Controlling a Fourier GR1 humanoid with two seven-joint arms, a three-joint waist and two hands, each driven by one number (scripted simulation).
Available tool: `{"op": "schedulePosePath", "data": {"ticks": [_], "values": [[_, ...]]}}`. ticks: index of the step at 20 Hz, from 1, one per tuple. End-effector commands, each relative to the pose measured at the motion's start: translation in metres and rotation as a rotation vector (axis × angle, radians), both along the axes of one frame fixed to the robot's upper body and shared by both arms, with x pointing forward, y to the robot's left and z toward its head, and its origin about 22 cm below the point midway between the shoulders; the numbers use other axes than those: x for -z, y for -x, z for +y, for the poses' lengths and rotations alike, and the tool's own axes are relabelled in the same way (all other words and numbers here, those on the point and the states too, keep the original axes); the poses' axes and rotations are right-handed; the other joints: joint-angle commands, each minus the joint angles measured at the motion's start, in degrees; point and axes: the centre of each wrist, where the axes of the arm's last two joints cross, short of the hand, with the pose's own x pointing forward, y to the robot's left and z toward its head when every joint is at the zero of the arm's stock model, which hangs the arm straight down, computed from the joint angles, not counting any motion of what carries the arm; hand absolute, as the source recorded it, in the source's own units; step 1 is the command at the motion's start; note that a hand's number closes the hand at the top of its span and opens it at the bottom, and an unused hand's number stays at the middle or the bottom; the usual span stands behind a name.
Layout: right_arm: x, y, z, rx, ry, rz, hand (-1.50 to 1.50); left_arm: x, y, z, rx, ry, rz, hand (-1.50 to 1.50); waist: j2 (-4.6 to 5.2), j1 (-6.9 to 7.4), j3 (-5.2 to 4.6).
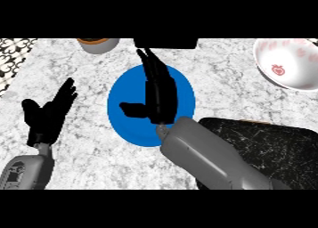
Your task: Pick the cupcake from the tray and place it in the plate
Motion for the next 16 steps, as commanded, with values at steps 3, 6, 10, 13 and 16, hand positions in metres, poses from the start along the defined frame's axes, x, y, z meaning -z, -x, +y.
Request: {"op": "schedulePosePath", "data": {"ticks": [3,6,10,13,16], "values": [[-0.024,0.013,-0.003,-0.008,-0.314,0.097,-1.5,-0.014,-0.002,0.003,-0.006,0.015,-0.004,0.0,-0.06,-0.31,0.03],[-0.017,0.024,-0.012,-0.051,-0.412,0.192,-1.5,0.0,0.013,0.011,0.006,0.004,-0.008,0.0,0.0,-0.28,0.02],[0.0,0.013,-0.04,-0.132,-0.409,0.178,-1.5,0.008,0.005,0.006,-0.029,-0.001,0.002,0.0,-0.13,-1.45,-0.02],[0.014,0.014,-0.065,-0.134,-0.403,0.134,-1.5,0.004,0.023,-0.001,-0.034,0.014,-0.01,0.0,-0.26,-1.34,-0.01],[0.021,0.026,-0.072,-0.152,-0.39,0.14,-1.5,-0.005,0.002,0.01,-0.034,0.001,-0.001,0.0,-0.31,-1.82,-0.03]]}}
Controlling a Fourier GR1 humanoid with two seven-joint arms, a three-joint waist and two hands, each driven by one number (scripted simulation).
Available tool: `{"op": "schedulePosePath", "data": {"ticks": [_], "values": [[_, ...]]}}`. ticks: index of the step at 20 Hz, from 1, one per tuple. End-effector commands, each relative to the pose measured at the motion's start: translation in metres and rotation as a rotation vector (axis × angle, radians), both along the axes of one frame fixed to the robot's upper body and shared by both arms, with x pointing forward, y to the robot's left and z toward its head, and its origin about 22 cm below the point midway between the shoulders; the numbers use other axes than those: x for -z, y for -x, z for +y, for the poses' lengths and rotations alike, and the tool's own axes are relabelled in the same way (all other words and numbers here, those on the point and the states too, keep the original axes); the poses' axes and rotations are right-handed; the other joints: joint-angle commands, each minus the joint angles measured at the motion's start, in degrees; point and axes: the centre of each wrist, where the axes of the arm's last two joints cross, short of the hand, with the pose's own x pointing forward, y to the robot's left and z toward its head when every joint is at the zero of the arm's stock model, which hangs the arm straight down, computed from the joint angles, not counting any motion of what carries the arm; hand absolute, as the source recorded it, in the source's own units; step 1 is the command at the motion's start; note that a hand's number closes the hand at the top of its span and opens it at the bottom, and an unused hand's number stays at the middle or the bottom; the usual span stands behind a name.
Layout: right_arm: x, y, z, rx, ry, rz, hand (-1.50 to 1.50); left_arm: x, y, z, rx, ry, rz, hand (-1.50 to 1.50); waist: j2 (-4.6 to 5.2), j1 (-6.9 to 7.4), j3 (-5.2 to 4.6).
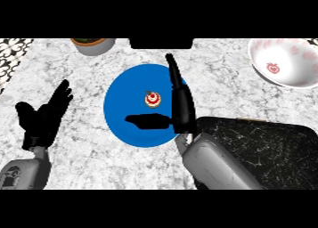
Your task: Pick the cupcake from the tray and place it in the plate
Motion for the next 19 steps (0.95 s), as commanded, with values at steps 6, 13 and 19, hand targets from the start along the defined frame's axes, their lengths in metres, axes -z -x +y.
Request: {"op": "schedulePosePath", "data": {"ticks": [6,13,19], "values": [[0.032,-0.005,-0.058,0.022,0.01,-0.023,-1.5,0.008,0.001,0.01,-0.019,-0.003,0.021,0.0,-0.05,-0.3,-0.02],[0.025,-0.001,-0.082,0.048,0.059,0.008,-1.5,0.002,-0.007,-0.005,-0.026,-0.007,-0.004,0.0,-0.07,-0.53,-0.03],[0.048,0.009,-0.106,0.069,0.094,0.051,-1.5,-0.004,0.004,0.015,-0.008,0.017,0.007,0.0,-0.08,-0.3,-0.02]]}}
